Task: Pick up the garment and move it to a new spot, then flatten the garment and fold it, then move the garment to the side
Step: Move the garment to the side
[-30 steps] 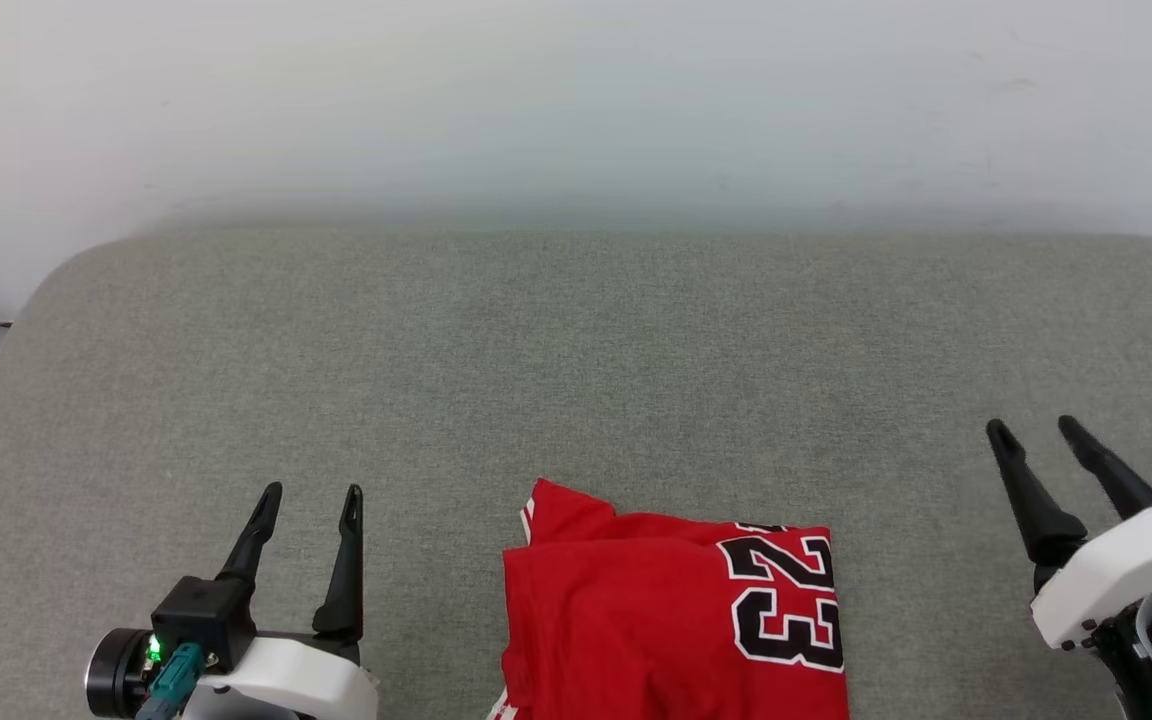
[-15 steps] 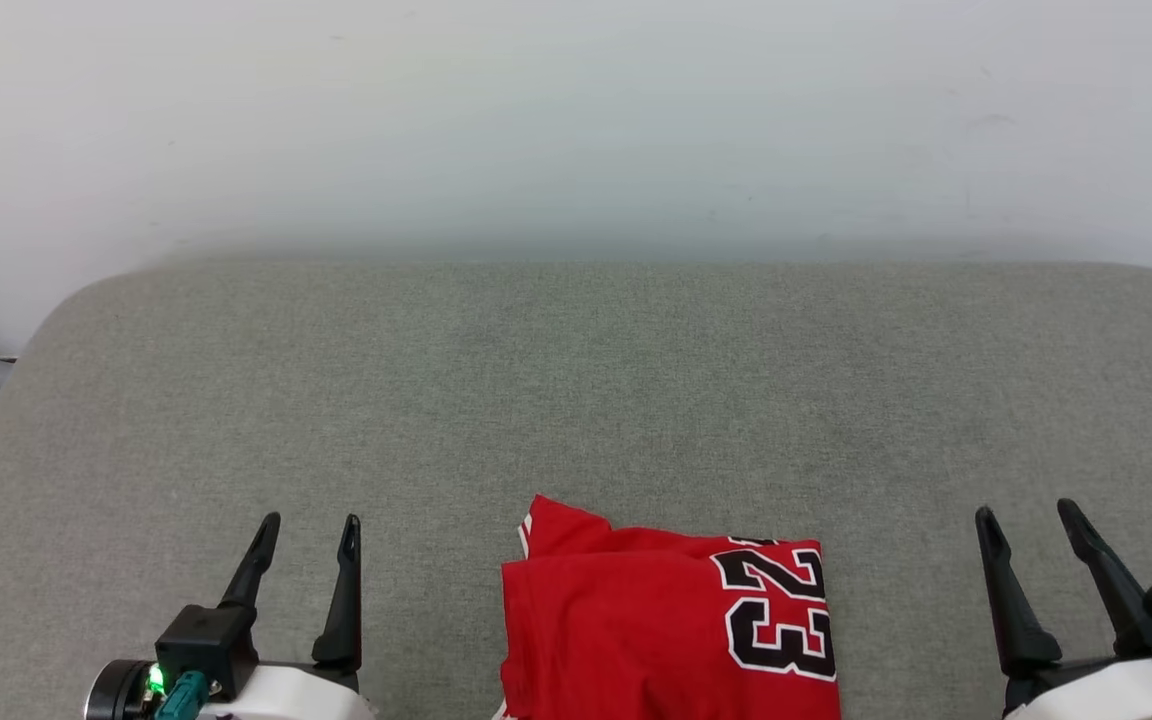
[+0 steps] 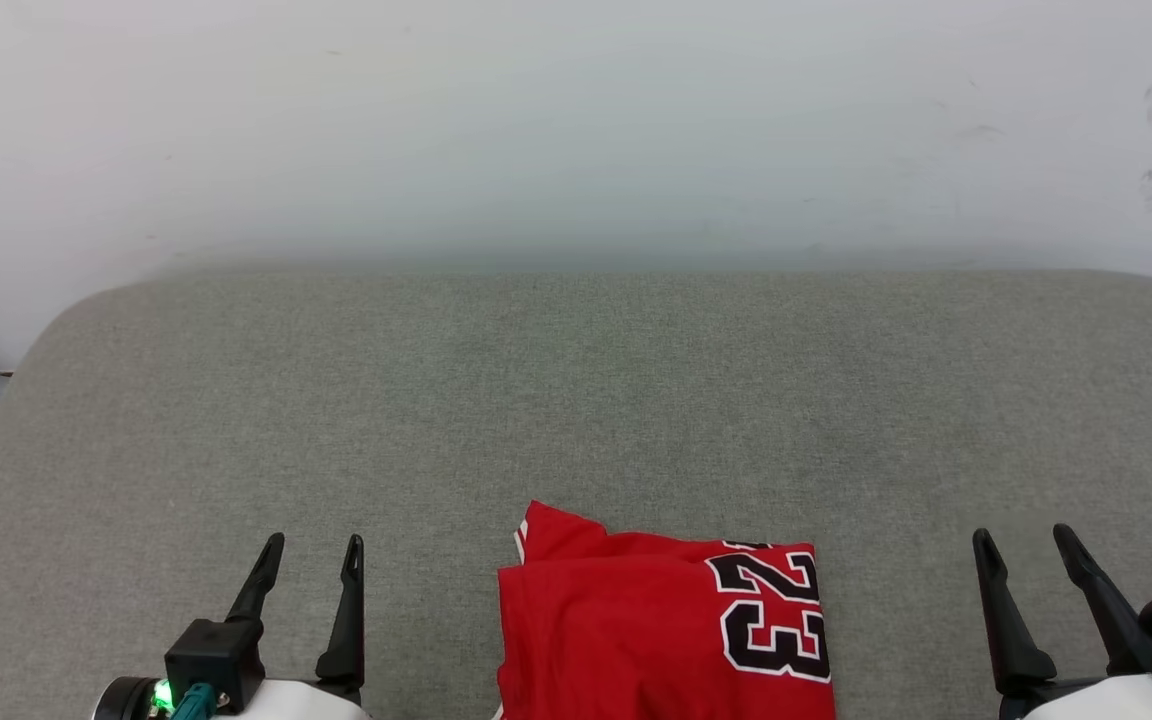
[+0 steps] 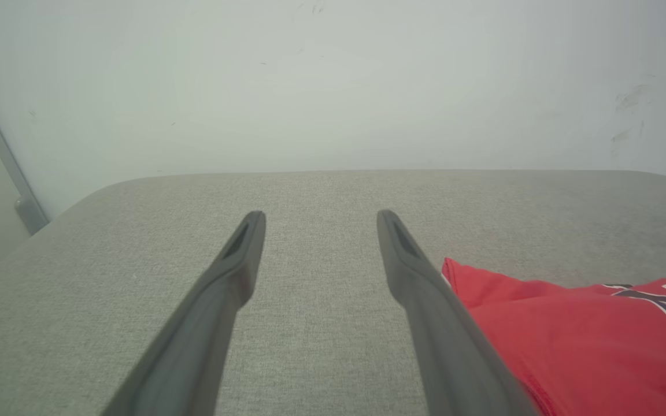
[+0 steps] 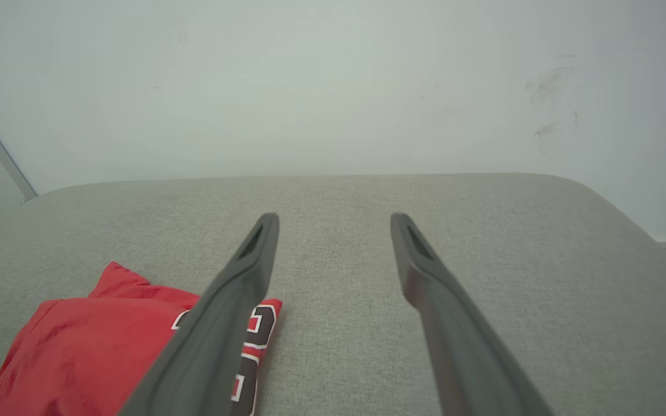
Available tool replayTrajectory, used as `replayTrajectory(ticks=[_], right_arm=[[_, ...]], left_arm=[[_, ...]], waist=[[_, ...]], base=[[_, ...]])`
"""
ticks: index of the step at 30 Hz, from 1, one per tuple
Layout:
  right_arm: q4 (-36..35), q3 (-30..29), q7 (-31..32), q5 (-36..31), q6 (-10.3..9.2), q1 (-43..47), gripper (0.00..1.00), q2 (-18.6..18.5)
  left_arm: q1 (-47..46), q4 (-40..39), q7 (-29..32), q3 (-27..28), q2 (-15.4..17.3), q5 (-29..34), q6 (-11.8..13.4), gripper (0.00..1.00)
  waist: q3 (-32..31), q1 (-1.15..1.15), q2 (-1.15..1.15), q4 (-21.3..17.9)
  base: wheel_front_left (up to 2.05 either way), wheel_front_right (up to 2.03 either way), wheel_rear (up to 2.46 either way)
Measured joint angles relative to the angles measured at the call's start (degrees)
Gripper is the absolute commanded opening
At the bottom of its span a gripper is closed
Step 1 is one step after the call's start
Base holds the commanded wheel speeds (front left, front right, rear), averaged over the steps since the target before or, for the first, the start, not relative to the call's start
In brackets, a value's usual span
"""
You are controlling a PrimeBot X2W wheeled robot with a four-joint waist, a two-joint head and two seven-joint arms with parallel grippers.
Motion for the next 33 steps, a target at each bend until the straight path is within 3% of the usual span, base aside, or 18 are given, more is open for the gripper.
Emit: replayTrajectory(ticks=[6,13,19,27,33], right_arm=[[3.6,-2.4,4.0,5.9,0.00,-0.4,1.00,0.0],[11.8,-5.6,16.3,17.6,0.00,-2.2,1.00,-5.4],[16.9,-3.7,27.3,25.3,-0.01,-5.4,1.00,-7.6],[17.4,2.2,35.0,39.1,0.00,-9.8,1.00,-5.5],[21.6,3.8,39.8,41.1,0.05,-12.2,1.00,-5.7]], left_arm=[[-0.4,0.0,0.0,0.1,-0.3,0.0,-0.4,1.00],[-2.7,-1.5,0.0,-0.6,-2.0,0.5,-1.5,1.00],[-5.0,-1.7,0.0,-0.6,-3.3,0.7,-2.9,1.00],[-7.8,-1.6,0.0,0.2,-4.3,1.6,-4.3,1.00],[-9.0,-1.0,0.0,0.8,-4.8,2.1,-4.9,1.00]], waist=[[0.9,0.00,0.00,0.2],[3.5,0.01,0.00,2.3],[6.8,0.01,0.00,4.7],[10.8,0.01,0.00,7.5],[12.7,0.00,0.00,8.6]], base=[[0.00,0.00,0.00],[0.00,0.00,0.00],[0.00,0.00,0.00],[0.00,0.00,0.00],[0.00,0.00,0.00]])
